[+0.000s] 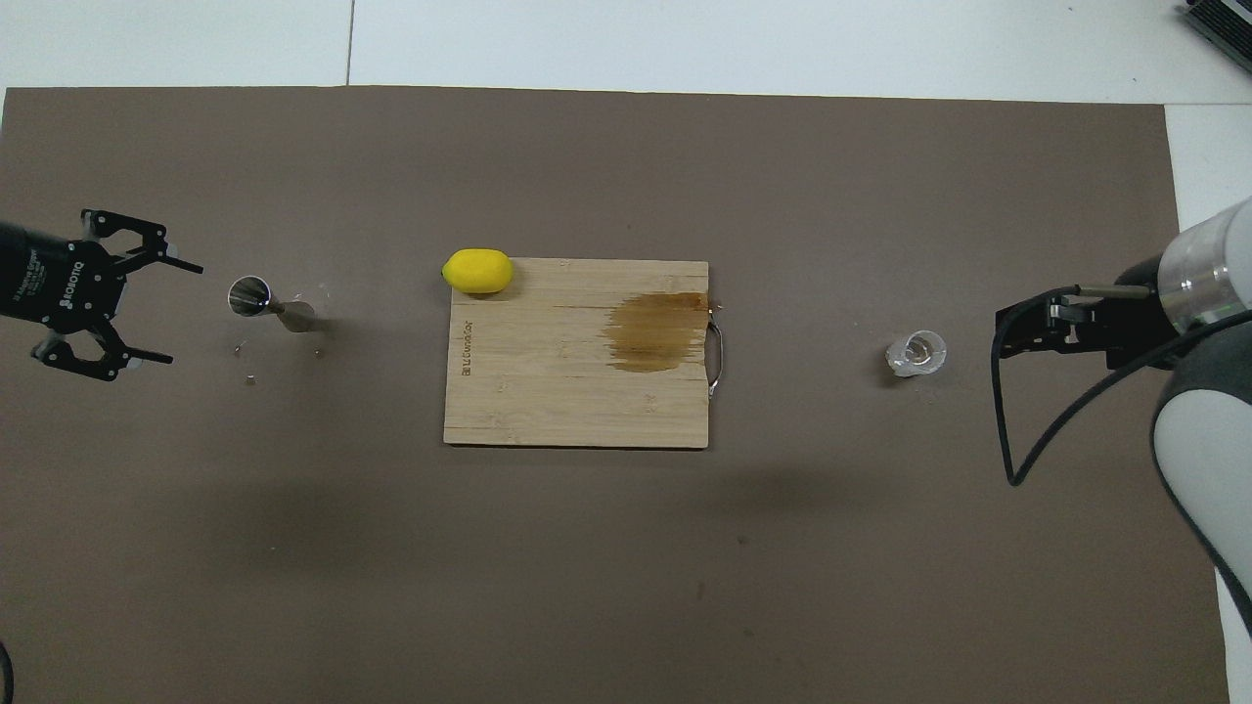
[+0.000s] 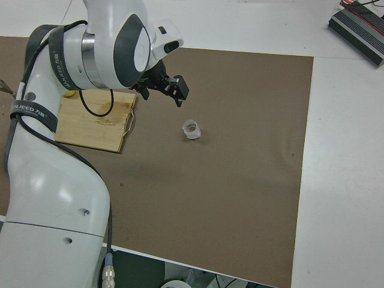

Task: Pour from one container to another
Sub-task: 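Move the left gripper onto the metal cup and close around it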

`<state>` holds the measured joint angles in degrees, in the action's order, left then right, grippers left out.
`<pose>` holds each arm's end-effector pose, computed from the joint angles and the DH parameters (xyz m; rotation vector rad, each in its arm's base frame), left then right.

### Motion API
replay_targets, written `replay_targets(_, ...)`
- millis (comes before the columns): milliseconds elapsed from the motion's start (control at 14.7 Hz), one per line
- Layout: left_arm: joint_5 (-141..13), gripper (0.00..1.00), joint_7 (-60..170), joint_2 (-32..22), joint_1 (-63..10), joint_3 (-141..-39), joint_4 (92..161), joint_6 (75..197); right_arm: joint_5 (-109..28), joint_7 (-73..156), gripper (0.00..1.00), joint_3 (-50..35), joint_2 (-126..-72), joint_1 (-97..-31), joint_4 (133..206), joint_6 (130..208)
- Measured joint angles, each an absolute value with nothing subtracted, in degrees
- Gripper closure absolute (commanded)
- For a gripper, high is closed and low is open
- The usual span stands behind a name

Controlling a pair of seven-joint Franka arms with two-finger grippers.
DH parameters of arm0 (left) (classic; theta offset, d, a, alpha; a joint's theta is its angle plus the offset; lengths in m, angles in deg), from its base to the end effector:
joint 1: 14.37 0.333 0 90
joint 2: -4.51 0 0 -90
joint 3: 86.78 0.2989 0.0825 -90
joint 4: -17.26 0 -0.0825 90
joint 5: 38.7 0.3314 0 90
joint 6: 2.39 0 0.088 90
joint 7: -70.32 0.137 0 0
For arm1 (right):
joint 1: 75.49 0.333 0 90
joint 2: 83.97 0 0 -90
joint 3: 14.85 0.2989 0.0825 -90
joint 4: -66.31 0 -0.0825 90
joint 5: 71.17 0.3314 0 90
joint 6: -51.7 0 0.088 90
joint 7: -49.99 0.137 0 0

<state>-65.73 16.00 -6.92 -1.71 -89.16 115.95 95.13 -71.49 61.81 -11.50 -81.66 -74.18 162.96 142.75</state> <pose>0.5415 0.0421 0.4335 2.2291 1.5962 -0.5260 0.4855 0.0393 0.5503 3.1182 -0.1949 -0.0871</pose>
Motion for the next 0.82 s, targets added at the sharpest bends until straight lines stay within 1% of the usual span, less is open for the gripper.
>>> replay_targets(477, -79.69, 0.0, 15.17, -7.3, 3.69, -89.02, 126.15, 99.97, -71.49, 61.81, 0.0, -11.5, -81.66, -74.17, 162.96, 142.75)
replay_targets(613, -84.07, 0.0, 14.37, -8.32, 4.29, -89.01, 127.55, 102.77, -71.49, 61.81, 0.0, -11.5, -81.66, -74.17, 162.96, 142.75)
replay_targets(817, -89.17, 0.0, 12.36, -10.07, 4.34, -89.08, 127.82, 105.99, -71.49, 61.81, 0.0, -11.5, -81.66, -74.18, 162.96, 142.75)
